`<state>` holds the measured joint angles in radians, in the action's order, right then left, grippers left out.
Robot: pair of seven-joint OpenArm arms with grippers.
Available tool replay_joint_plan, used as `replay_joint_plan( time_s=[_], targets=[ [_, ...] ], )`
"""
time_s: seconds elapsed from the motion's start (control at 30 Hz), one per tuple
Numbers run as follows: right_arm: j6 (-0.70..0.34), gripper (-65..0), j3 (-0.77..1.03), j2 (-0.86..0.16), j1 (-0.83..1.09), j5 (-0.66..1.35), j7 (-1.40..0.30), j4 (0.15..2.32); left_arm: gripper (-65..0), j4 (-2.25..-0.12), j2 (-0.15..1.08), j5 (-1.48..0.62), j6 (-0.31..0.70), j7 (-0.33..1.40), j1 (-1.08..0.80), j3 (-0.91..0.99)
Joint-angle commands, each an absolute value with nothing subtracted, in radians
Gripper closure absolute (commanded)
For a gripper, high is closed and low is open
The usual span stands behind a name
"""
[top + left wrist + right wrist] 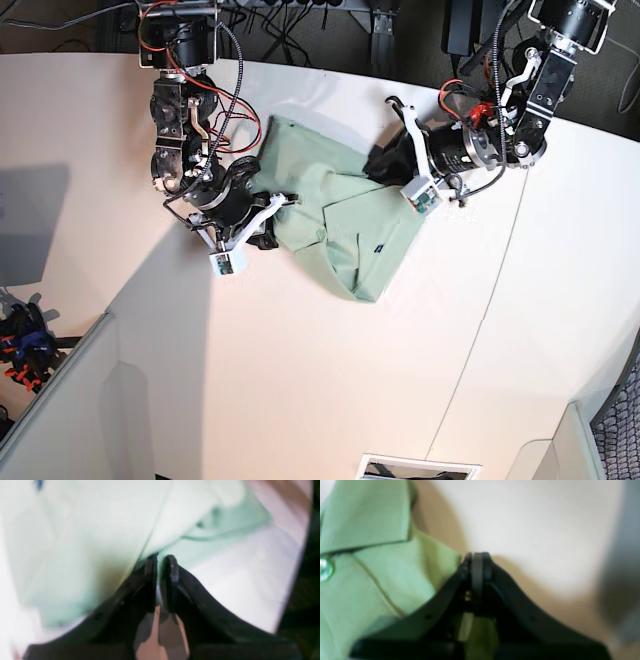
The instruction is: Fold the T-shirt properly
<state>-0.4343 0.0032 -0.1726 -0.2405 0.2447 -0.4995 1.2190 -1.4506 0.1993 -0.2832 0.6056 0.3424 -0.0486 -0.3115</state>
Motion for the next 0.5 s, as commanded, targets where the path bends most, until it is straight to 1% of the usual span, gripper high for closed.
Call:
replay_joint_plan(
  time_s=[0.0,0.1,0.23,0.47],
  targets=[
    [-0.442,0.0,0.004,-0.184,-0.247,0.263,-0.498,1.240,-6.9,-1.445,0.200,-0.273,0.587,0.340,-0.025,-0.298],
    [-0.442,0.0,0.004,-0.186,-0.204,0.292,-0.513,1.266,-6.9,-1.390,0.200,-0.273,0.587,0.340,0.024,-0.280],
    [-0.442,0.0,0.004,-0.178,-0.119,0.380,-0.514,1.333,-6.9,-1.313,0.200,-0.273,0.587,0.326,0.105,-0.280],
    [-0.442,0.0,0.004,-0.091,0.015,0.393,-0.516,1.473,-6.9,-1.185,0.199,-0.273,0.587,0.310,0.250,-0.281]
  ],
)
